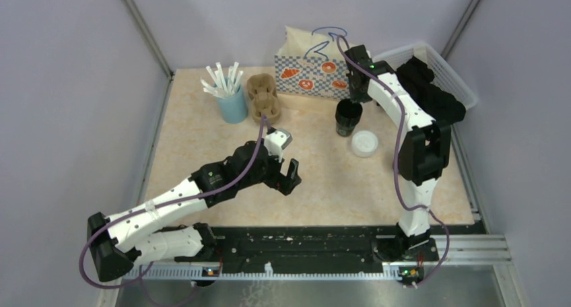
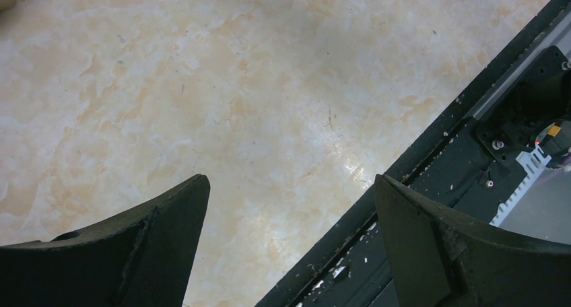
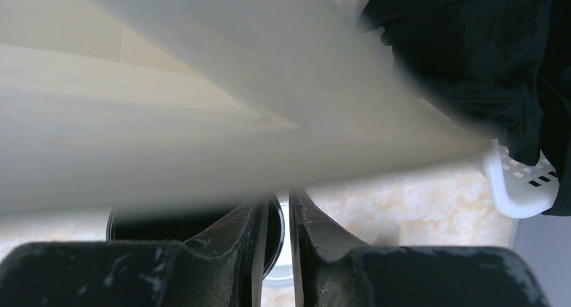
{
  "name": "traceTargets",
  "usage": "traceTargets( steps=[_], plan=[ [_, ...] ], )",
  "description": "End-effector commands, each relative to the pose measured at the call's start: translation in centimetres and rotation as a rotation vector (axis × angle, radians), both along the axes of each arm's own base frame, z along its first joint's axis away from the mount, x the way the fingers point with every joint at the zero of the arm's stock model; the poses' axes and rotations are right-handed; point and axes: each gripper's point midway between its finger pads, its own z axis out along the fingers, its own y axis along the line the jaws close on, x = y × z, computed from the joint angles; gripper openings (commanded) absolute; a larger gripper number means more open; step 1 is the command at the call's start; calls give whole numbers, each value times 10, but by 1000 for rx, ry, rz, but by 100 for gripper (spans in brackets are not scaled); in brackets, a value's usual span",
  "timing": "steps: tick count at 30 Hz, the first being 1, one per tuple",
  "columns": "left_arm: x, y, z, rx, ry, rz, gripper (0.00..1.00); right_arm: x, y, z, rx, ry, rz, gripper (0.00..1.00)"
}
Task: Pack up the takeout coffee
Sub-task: Pick up the coffee cup.
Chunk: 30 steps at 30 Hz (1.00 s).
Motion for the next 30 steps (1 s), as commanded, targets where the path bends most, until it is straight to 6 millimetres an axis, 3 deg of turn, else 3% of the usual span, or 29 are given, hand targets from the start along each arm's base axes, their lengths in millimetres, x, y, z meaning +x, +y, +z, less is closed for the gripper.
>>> traceTargets(
  steps=[1,5,14,25,26,28,30],
  plan=[
    [2,-6,23,-58,-35,-12,99,-5,4,-2,-16,18,22,19],
    [2,-6,23,-58,-34,-14,99,-7,5,-2,-7,21,26,24],
    [2,-5,23,-61,-37,-12,99,-13,4,0,3,18,28,23],
    [1,-7,23,-64,-32,-21,99,-13,3,7,0,-5,31,2],
    [1,-7,23,-66,-33,-20,99,-13,2,8,-1,-6,32,3],
    [1,-7,23,-66,-30,-19,99,-13,2,9,-6,-8,35,15],
    [0,-7,23,-69,-28,-17,99,-13,0,10,-12,-8,37,17]
  ],
)
